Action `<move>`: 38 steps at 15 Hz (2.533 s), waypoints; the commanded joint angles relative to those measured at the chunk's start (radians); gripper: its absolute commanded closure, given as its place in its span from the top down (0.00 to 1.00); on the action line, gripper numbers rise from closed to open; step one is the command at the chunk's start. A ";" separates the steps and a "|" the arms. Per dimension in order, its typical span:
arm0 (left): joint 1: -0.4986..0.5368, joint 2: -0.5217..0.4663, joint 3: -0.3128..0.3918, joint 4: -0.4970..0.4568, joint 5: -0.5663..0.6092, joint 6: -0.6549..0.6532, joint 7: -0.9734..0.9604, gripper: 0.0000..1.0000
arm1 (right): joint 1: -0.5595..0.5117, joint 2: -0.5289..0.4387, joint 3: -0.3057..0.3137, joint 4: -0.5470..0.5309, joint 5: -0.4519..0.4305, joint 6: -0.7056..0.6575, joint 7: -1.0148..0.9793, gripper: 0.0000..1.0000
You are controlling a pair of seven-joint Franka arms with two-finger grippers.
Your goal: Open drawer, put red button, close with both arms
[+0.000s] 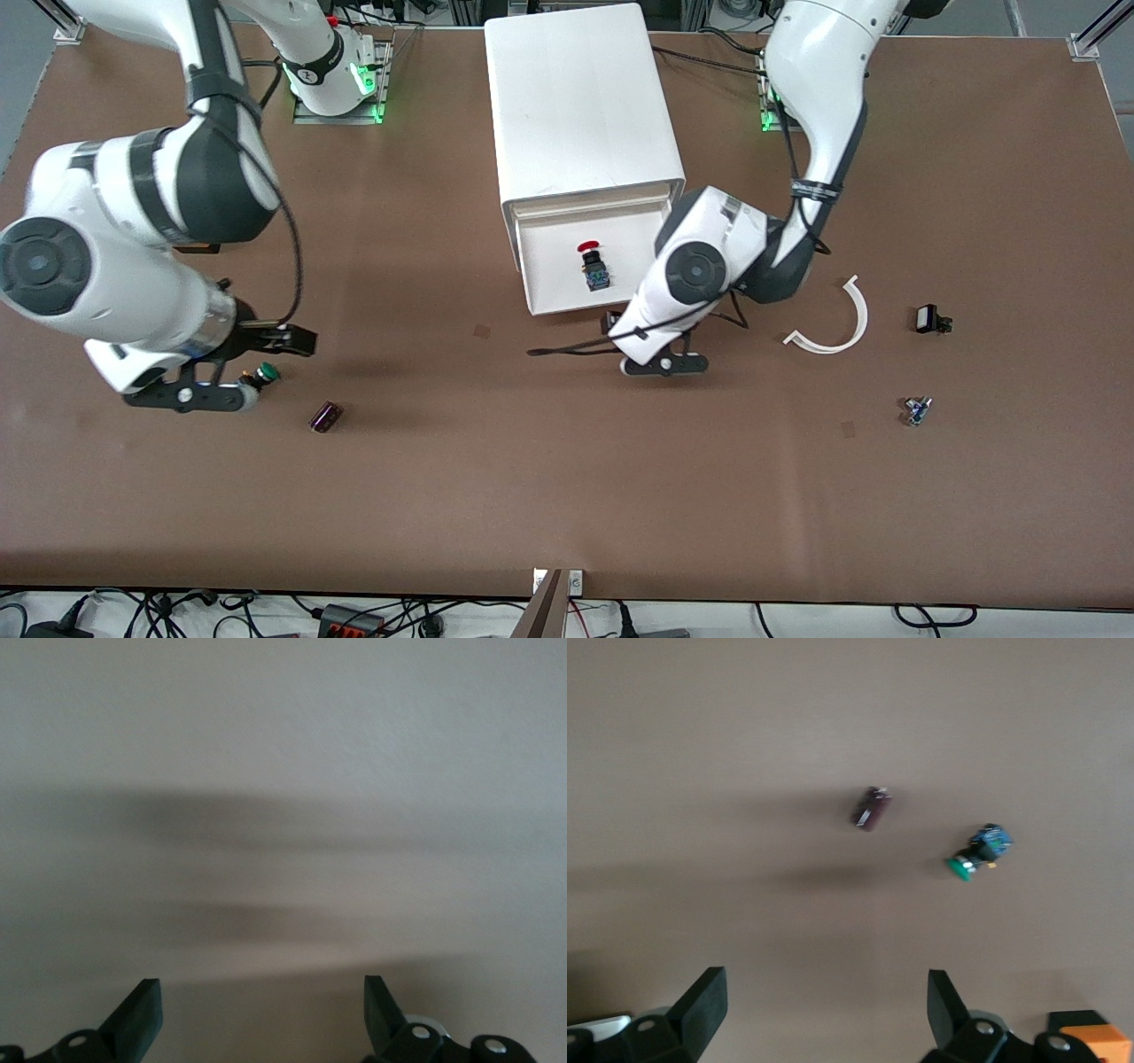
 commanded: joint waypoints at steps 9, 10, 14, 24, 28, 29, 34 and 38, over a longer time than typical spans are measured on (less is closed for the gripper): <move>-0.051 -0.109 -0.065 -0.190 -0.009 0.000 -0.105 1.00 | -0.140 -0.109 0.017 -0.107 0.005 0.039 -0.061 1.00; -0.051 -0.117 -0.074 -0.204 -0.009 0.000 -0.117 1.00 | -0.157 -0.143 0.028 -0.159 0.005 0.076 -0.073 1.00; -0.050 -0.142 -0.131 -0.256 -0.009 -0.016 -0.166 1.00 | -0.311 -0.238 0.153 -0.243 -0.006 0.104 -0.157 1.00; -0.047 -0.180 -0.137 -0.262 -0.058 -0.124 -0.180 1.00 | -0.327 -0.353 0.155 -0.282 -0.086 -0.013 -0.223 1.00; -0.045 -0.179 -0.137 -0.261 -0.058 -0.124 -0.165 1.00 | -0.322 -0.486 0.157 -0.495 -0.089 0.122 -0.222 1.00; -0.039 -0.179 -0.136 -0.253 -0.049 -0.124 -0.160 1.00 | -0.322 -0.507 0.157 -0.525 -0.089 0.140 -0.220 1.00; 0.036 -0.214 -0.126 -0.196 0.092 -0.144 -0.160 1.00 | -0.322 -0.527 0.158 -0.558 -0.089 0.159 -0.222 1.00; 0.171 -0.318 -0.117 -0.196 0.110 -0.216 0.014 1.00 | -0.325 -0.476 0.160 -0.507 -0.074 0.150 -0.226 1.00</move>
